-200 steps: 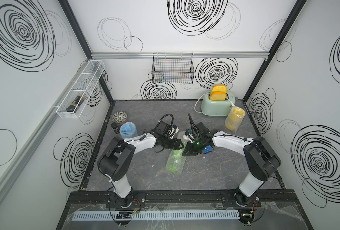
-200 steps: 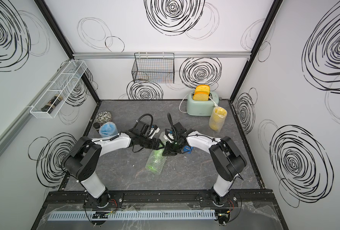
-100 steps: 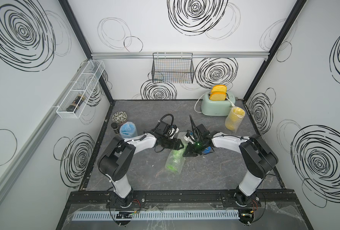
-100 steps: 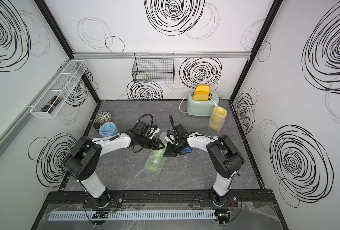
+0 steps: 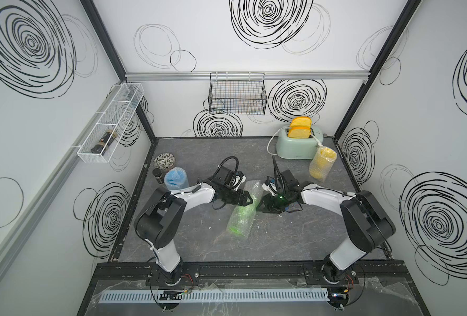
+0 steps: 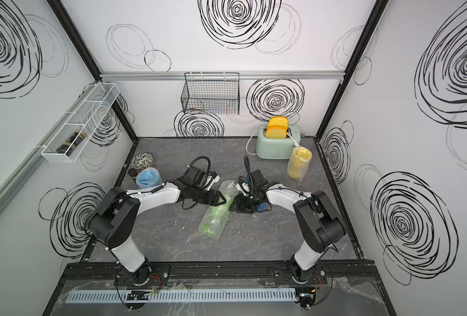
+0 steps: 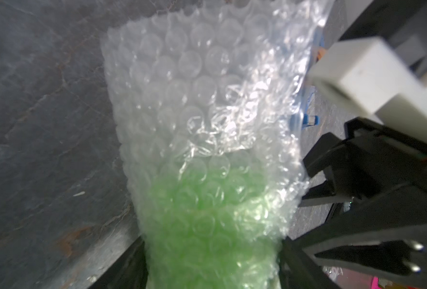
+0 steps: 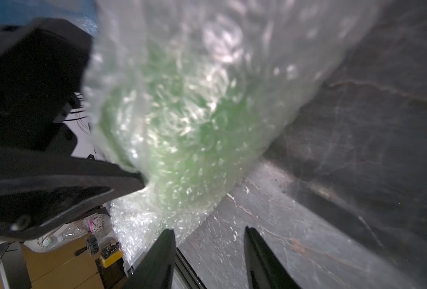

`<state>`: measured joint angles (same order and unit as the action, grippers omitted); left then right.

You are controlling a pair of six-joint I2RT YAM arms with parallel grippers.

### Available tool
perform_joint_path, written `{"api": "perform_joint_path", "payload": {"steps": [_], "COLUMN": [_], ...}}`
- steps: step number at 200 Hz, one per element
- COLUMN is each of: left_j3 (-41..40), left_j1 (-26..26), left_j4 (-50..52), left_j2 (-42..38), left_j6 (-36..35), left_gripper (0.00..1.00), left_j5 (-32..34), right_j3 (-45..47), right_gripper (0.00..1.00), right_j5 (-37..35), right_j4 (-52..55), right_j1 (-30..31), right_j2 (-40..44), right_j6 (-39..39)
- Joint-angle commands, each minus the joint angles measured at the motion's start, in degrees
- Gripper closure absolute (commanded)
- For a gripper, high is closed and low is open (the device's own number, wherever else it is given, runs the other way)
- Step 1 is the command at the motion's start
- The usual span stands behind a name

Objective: Wrap wine glasses in bubble wrap
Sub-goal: Stick the tape on the bubble wrap, then pick up the bubble wrap from the center of the board.

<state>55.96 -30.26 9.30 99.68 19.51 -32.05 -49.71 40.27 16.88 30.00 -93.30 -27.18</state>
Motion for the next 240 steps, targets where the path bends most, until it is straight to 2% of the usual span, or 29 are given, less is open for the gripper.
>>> {"api": "perform_joint_path", "payload": {"steps": [1, 37, 84, 99, 127, 159, 190, 211, 225, 240], "left_j3": [-1.1, -2.1, -4.1, -5.3, -7.0, -7.8, -8.2, -9.0, -13.2, -16.2], "left_j1": [-0.4, 1.1, 3.3, 3.8, 4.7, 3.9, 3.7, 3.5, 3.4, 3.0], "left_j4": [5.4, 3.7, -0.4, -3.5, -9.9, -15.0, -17.4, -18.6, -27.7, -33.2], "left_j2": [2.4, 2.2, 2.6, 2.7, 1.1, -5.6, -12.7, -16.2, -20.1, -23.7], "left_j6": [0.3, 2.2, 4.8, 8.1, 11.1, 12.0, 8.4, 4.6, 2.8, -2.8], "left_gripper": [0.22, 0.23, 0.24, 0.24, 0.26, 0.25, 0.26, 0.23, 0.22, 0.22], "left_j5": [0.0, -2.9, -7.9, -11.0, -17.2, -20.9, -20.4, -20.1, -19.3, -17.7], "right_j3": [1.3, 0.9, 1.6, 1.6, 0.6, -2.4, -5.6, -5.4, -5.1, -4.7], "right_gripper": [0.48, 0.41, 0.4, 0.41, 0.43, 0.44, 0.45, 0.45, 0.44, 0.45], "right_j5": [1.3, 5.1, 8.2, 9.2, 10.3, 7.8, 1.3, -1.1, -2.1, -2.6], "right_j4": [-7.0, -15.0, -21.0, -22.5, -24.3, -21.9, -16.4, -16.4, -16.9, -18.0], "right_j1": [-0.1, 0.1, 0.7, 1.0, 1.1, 2.0, 4.0, 4.3, 4.4, 4.5], "right_j2": [0.4, -4.4, -8.8, -9.3, -7.0, -0.4, 6.4, 10.1, 12.2, 14.1], "right_j6": [-1.7, -3.7, -4.2, -4.2, -4.4, -3.2, 2.6, 5.2, 7.0, 9.2]}}
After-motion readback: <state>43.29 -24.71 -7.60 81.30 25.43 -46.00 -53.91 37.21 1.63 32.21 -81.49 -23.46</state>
